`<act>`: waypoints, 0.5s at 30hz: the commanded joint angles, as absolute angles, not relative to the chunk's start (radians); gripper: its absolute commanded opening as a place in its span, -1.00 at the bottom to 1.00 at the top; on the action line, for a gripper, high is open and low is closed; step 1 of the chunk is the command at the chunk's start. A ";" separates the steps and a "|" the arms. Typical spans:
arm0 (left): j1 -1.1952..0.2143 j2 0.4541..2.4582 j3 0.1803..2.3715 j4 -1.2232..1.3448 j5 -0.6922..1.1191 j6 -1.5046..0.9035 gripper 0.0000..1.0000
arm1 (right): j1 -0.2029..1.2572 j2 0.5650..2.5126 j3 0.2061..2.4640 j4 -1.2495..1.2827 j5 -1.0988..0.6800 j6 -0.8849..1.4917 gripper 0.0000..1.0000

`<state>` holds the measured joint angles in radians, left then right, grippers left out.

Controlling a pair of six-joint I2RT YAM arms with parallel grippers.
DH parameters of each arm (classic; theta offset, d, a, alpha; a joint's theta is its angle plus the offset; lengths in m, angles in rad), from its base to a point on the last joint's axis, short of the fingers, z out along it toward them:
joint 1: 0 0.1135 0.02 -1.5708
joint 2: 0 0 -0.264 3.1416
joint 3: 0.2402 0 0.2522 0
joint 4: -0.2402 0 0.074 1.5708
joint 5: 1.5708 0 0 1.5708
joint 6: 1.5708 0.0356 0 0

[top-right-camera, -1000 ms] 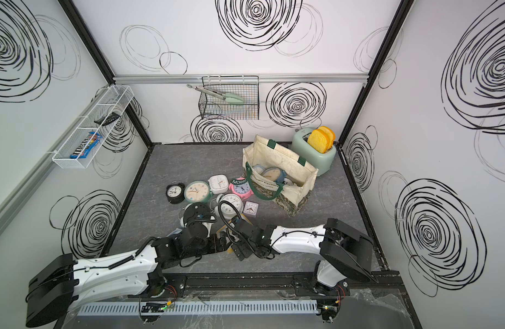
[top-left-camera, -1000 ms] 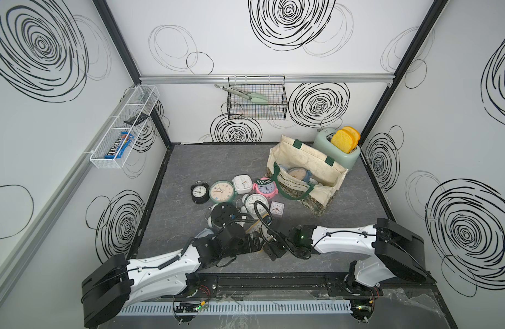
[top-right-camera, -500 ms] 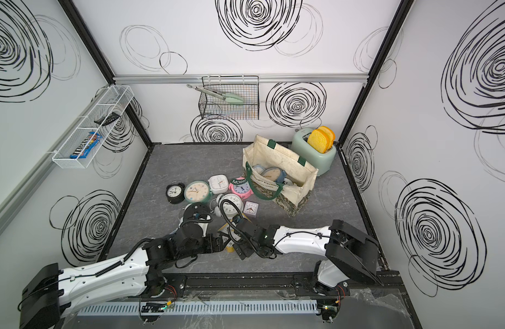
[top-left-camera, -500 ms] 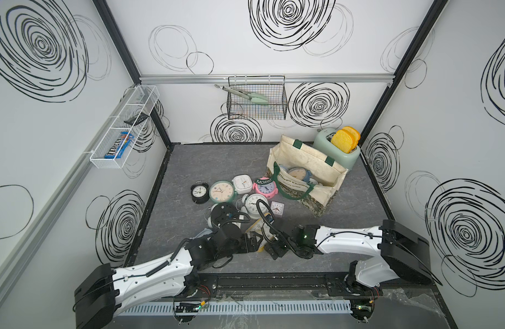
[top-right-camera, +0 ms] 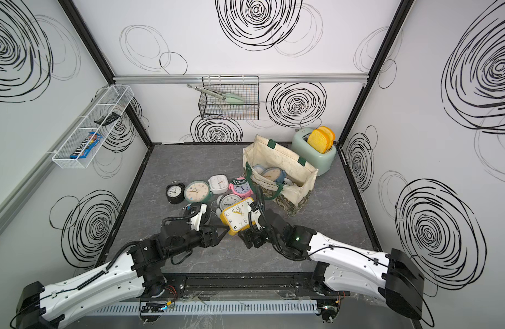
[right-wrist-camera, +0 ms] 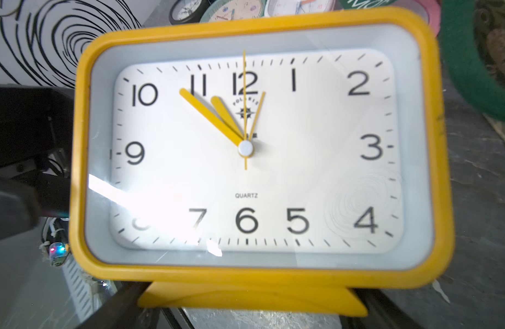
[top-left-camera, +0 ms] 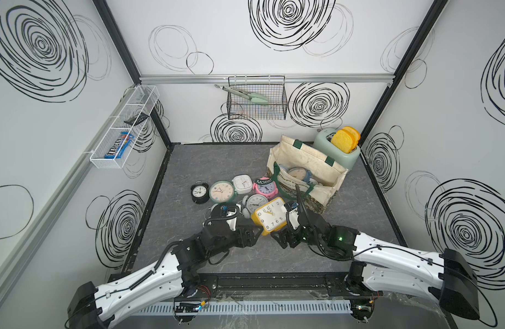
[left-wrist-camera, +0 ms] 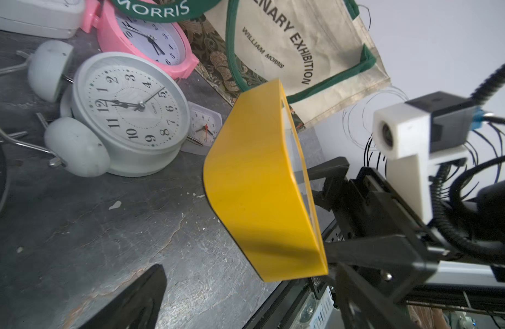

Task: Put the alarm clock into the canvas bag
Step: Pick up the alarm from the center of the board.

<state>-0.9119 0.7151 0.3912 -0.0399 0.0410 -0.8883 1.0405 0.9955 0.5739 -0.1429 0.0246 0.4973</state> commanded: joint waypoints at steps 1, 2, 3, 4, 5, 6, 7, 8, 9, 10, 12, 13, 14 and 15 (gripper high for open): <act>-0.922 0.761 0.448 0.083 0.079 -0.852 0.92 | 1.024 0.948 0.591 -0.081 -0.001 0.517 0.12; -0.921 0.778 0.456 0.104 0.084 -0.856 0.92 | 1.022 0.946 0.600 -0.090 -0.003 0.517 0.11; -0.923 0.797 0.464 0.125 0.090 -0.858 0.93 | 1.020 0.943 0.603 -0.094 -0.007 0.518 0.11; -0.922 0.814 0.473 0.130 0.085 -0.863 0.93 | 1.019 0.939 0.603 -0.094 -0.012 0.521 0.11; -0.923 0.833 0.485 0.131 0.080 -0.866 0.95 | 1.018 0.935 0.600 -0.089 -0.018 0.525 0.10; -0.923 0.852 0.495 0.128 0.077 -0.874 0.98 | 1.017 0.929 0.598 -0.088 -0.022 0.528 0.11; -0.922 0.865 0.503 0.129 0.074 -0.884 0.99 | 1.016 0.924 0.597 -0.087 -0.023 0.533 0.10; -0.923 0.878 0.509 0.132 0.068 -0.892 0.93 | 1.016 0.917 0.595 -0.086 -0.025 0.536 0.10; -0.922 0.890 0.514 0.132 0.064 -0.906 0.87 | 1.014 0.912 0.594 -0.086 -0.026 0.538 0.09; -0.923 0.897 0.518 0.133 0.061 -0.915 0.79 | 1.014 0.905 0.593 -0.086 -0.023 0.541 0.09; -0.921 0.910 0.523 0.133 0.049 -0.938 0.61 | 1.012 0.894 0.593 -0.087 -0.016 0.543 0.07; -0.920 0.913 0.523 0.138 0.045 -0.945 0.52 | 1.011 0.892 0.592 -0.087 -0.013 0.543 0.07; -0.920 0.915 0.523 0.141 0.037 -0.954 0.44 | 1.010 0.891 0.592 -0.087 -0.014 0.544 0.06; -0.922 0.917 0.523 0.146 0.030 -0.961 0.38 | 1.009 0.891 0.592 -0.086 -0.013 0.544 0.06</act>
<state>-0.9226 0.9100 0.4999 0.1020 0.0639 -0.9257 1.0149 0.9241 0.5739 -0.1505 -0.0154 0.5362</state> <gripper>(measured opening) 0.706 0.890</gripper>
